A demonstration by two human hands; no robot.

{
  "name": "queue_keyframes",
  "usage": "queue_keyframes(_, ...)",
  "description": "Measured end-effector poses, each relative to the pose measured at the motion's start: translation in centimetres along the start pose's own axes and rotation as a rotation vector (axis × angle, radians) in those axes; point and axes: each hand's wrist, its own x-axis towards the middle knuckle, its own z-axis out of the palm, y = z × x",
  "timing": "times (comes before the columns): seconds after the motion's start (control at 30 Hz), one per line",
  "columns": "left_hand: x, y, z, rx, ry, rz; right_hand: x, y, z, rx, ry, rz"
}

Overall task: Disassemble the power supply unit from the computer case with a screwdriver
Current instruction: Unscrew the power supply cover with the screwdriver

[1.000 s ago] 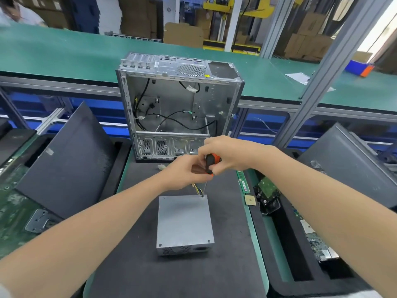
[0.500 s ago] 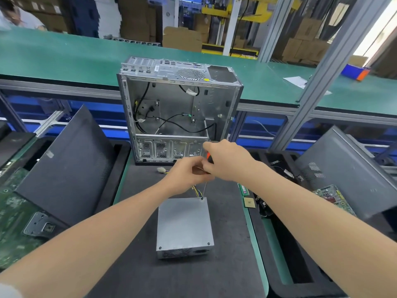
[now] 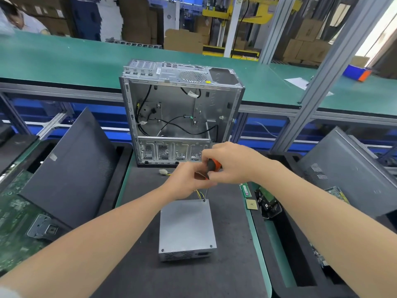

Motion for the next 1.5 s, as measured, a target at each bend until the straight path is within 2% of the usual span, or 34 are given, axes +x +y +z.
queue_keyframes(0.1, 0.1, 0.1, 0.3, -0.036, 0.004, 0.021, 0.4, -1.3, 0.8, -0.298, 0.114, 0.223)
queue_keyframes(0.2, 0.0, 0.3, 0.3, -0.073, -0.017, 0.015, 1.2, -1.9, 1.2, -0.191, 0.063, 0.334)
queue_keyframes(0.43, 0.2, -0.1, 0.1, -0.09, -0.043, -0.049, 1.2, -0.8, -0.2, 0.158, -0.096, 0.157)
queue_keyframes(0.57, 0.3, -0.1, -0.1, -0.061, -0.042, -0.065, 1.4, -0.1, -0.4, 0.152, -0.144, 0.013)
queue_keyframes(0.7, 0.2, -0.1, -0.2, -0.05, -0.005, -0.067, 1.2, 0.0, -0.3, 0.134, -0.113, -0.052)
queue_keyframes(0.8, 0.2, 0.1, -0.1, -0.015, 0.023, -0.026, 0.9, -0.6, 0.0, -0.035, -0.002, -0.012)
queue_keyframes(0.87, 0.2, 0.2, 0.1, -0.003, 0.045, 0.013, 0.9, -1.3, 0.6, -0.264, 0.107, 0.099)
queue_keyframes(0.93, 0.3, 0.0, 0.4, -0.054, 0.043, 0.029, 1.1, -2.0, 1.0, -0.346, 0.16, 0.23)
queue_keyframes(1.03, 0.3, -0.2, 0.5, -0.084, 0.03, 0.006, 1.5, -2.0, 1.2, -0.219, 0.1, 0.314)
queue_keyframes(1.23, 0.3, -0.3, -0.1, -0.082, -0.003, -0.047, 1.1, -1.3, 0.0, 0.15, -0.064, 0.184)
queue_keyframes(1.37, 0.2, 0.1, -0.2, -0.088, 0.002, -0.05, 1.0, -0.6, 0.0, 0.175, -0.134, 0.065)
queue_keyframes(1.5, 0.3, 0.0, -0.1, -0.077, 0.015, -0.048, 0.9, -0.4, -0.1, 0.209, -0.153, 0.04)
